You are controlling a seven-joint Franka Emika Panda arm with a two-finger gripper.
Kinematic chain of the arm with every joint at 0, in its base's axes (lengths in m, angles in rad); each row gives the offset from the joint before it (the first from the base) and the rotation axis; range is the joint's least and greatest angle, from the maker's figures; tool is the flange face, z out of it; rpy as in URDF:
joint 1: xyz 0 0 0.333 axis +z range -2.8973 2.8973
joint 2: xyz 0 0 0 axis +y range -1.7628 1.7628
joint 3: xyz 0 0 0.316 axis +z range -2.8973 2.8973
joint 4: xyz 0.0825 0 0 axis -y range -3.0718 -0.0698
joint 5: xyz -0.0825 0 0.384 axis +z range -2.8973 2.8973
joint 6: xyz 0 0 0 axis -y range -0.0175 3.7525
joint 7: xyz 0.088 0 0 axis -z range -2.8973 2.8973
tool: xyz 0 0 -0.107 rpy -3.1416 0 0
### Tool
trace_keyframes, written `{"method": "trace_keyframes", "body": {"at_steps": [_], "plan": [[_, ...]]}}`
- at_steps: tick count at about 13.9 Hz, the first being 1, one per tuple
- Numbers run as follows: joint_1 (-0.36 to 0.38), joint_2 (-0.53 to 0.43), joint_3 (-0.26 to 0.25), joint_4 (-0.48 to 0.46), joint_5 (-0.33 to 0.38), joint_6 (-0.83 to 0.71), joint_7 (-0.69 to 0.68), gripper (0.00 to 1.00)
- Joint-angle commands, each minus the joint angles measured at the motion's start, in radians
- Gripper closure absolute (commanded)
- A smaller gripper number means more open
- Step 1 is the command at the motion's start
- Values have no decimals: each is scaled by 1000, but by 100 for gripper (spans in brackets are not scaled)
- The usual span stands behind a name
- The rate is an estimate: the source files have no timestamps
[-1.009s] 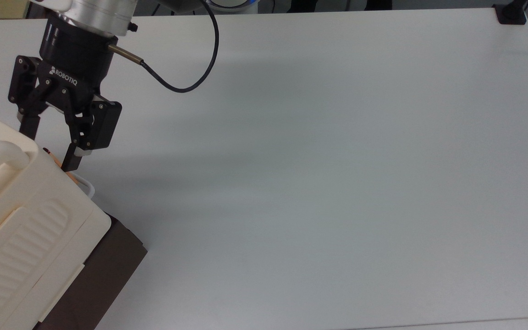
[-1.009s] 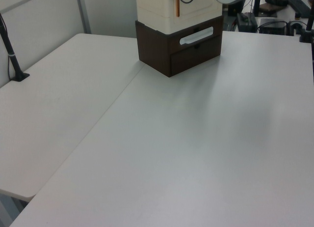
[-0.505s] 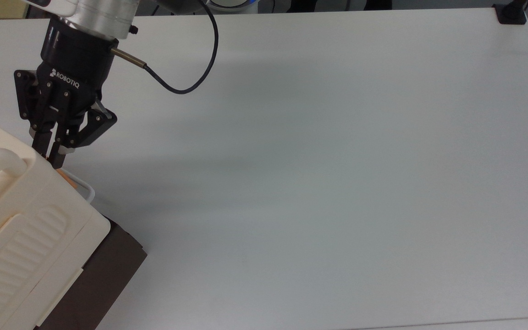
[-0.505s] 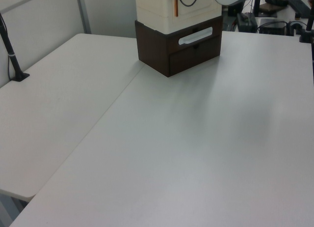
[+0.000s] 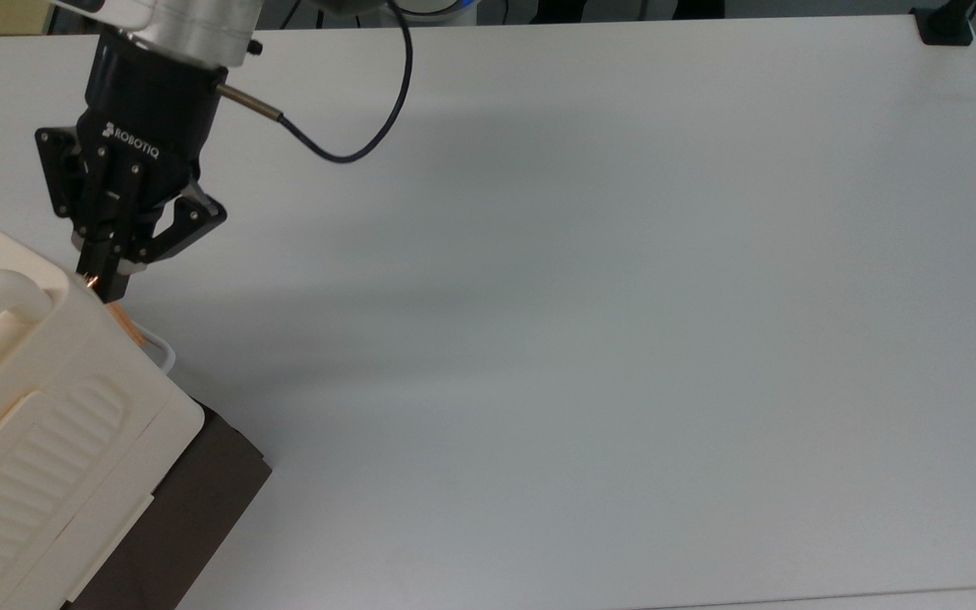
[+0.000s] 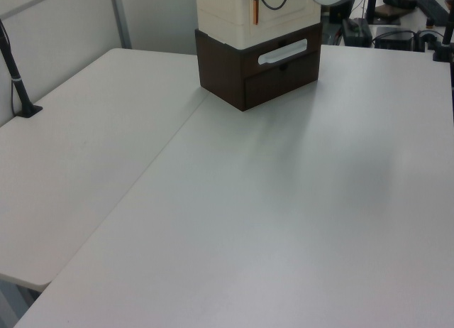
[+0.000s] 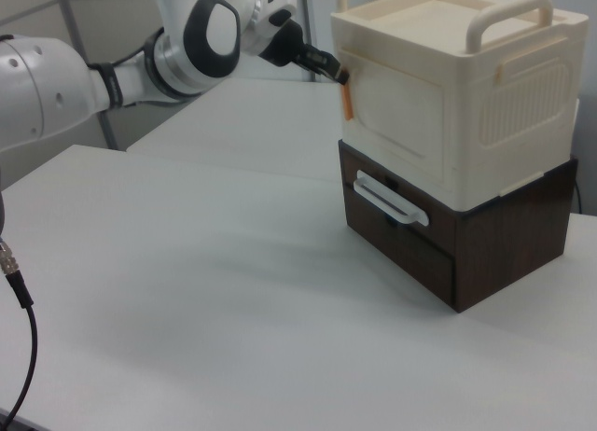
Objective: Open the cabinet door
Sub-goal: 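Close the gripper on the door's edge tab, then pull the door edge outward, swinging the door open on its hinge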
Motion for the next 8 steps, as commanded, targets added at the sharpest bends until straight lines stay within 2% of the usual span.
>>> {"method": "trace_keyframes", "body": {"at_steps": [1,2,4,5,6,8], "plan": [[-12,-99,30,-83,86,-189,-135,84],[-9,-121,34,-85,110,-249,-159,82],[-3,-161,36,-86,170,-347,-218,58],[-1,-179,36,-86,204,-392,-256,57],[0,-207,36,-83,248,-479,-310,27],[0,-248,36,-75,288,-611,-376,0]]}}
